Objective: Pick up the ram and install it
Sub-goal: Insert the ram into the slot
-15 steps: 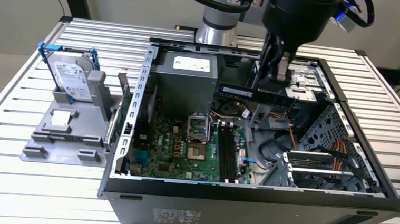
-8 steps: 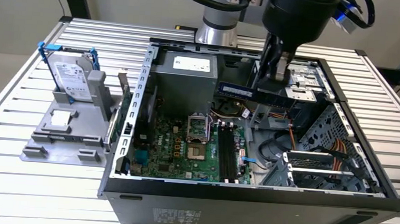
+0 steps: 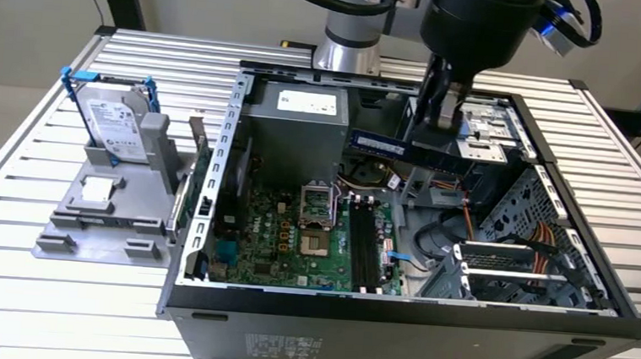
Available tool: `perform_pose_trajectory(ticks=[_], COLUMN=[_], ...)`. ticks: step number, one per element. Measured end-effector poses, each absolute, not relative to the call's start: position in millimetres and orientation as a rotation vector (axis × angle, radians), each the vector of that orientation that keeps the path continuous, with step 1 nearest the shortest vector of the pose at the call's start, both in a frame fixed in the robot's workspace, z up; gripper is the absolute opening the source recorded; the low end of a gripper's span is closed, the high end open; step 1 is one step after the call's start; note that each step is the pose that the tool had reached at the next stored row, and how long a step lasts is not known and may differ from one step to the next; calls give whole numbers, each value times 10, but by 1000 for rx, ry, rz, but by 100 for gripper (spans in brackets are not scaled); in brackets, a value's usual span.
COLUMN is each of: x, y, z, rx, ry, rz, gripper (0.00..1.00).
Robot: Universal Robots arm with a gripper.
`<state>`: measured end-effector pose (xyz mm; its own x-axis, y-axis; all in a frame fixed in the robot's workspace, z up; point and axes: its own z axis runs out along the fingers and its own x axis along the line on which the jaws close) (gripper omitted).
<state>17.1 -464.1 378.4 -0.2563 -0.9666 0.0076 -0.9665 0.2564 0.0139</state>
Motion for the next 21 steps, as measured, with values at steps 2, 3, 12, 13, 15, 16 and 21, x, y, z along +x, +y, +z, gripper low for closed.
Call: perform_pose_trajectory(ticks=[2, 3, 12, 13, 15, 16, 21], x=[172, 172, 172, 171, 171, 172, 172], y=[-4641, -4641, -4641, -4641, -4641, -4641, -4641], z=[3784, 3784, 3784, 3784, 3784, 3784, 3784], rx=[1894, 1889, 1857, 1855, 1851, 1849, 1841], ry=[-2488, -2492, -2516, -2518, -2521, -2522, -2528], rz=[-10, -10, -10, -10, -10, -10, -11], gripper=[0, 0, 0, 0, 0, 0, 0])
